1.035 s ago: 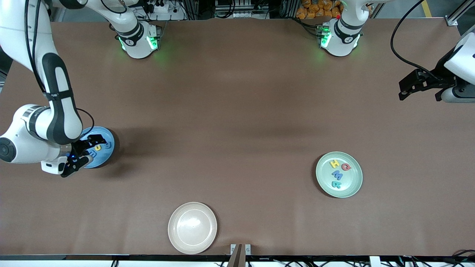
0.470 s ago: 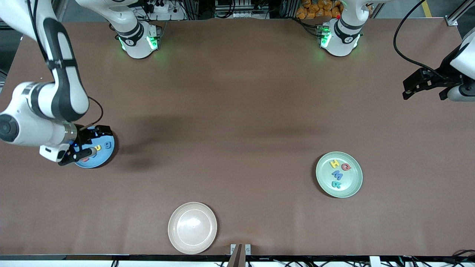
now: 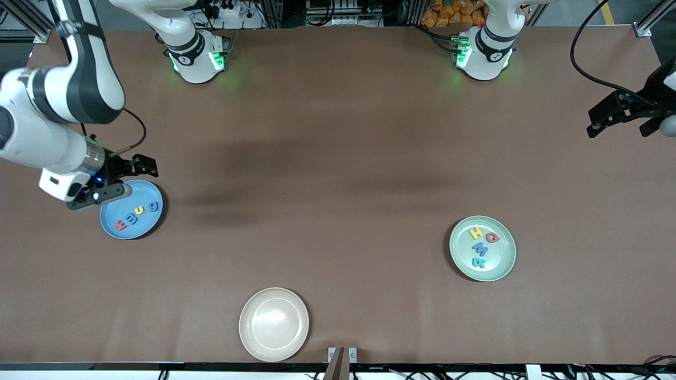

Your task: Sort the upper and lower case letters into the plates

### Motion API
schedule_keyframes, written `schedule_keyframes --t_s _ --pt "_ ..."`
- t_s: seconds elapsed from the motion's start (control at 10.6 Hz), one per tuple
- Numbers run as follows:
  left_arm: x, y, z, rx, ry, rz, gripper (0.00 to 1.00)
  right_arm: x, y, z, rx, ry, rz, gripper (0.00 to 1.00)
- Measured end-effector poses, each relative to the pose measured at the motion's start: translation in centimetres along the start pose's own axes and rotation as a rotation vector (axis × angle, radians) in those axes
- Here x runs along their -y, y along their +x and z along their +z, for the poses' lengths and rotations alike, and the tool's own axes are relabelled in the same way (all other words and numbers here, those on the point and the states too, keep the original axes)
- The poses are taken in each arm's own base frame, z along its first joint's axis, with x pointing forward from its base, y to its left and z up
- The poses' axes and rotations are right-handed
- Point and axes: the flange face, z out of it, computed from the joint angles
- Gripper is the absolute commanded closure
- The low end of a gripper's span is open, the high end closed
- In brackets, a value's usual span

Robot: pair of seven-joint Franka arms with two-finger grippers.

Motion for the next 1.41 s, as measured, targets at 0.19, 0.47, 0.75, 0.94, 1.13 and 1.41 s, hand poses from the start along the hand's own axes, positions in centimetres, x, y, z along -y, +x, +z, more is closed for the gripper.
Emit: schedule_keyframes --t_s 0.19,0.47,0.75,0.94,1.13,1.41 --pt "0.0 0.0 0.0 0.001 -0.001 0.000 0.00 0.0 -0.8 -3.0 -0.043 -0.020 0.011 0.00" --pt "0.0 0.0 0.0 0.001 -0.001 -0.012 0.00 0.3 -1.8 -9.5 -0.039 -0.018 0.120 0.00" --pt "0.1 0.0 0.0 0.001 -0.001 -0.013 0.00 -0.2 -2.6 -15.9 -0.084 -0.031 0.151 0.00" --pt "0.1 0.0 0.0 0.001 -0.001 -0.013 0.00 -1.7 -3.5 -17.8 -0.096 -0.031 0.184 0.00" --pt "0.1 0.0 0.0 0.001 -0.001 -0.013 0.00 -2.1 -4.1 -19.6 -0.102 -0.031 0.209 0.00" --pt "0.1 0.0 0.0 0.001 -0.001 -0.009 0.00 -1.9 -4.7 -21.6 -0.114 -0.032 0.271 0.00"
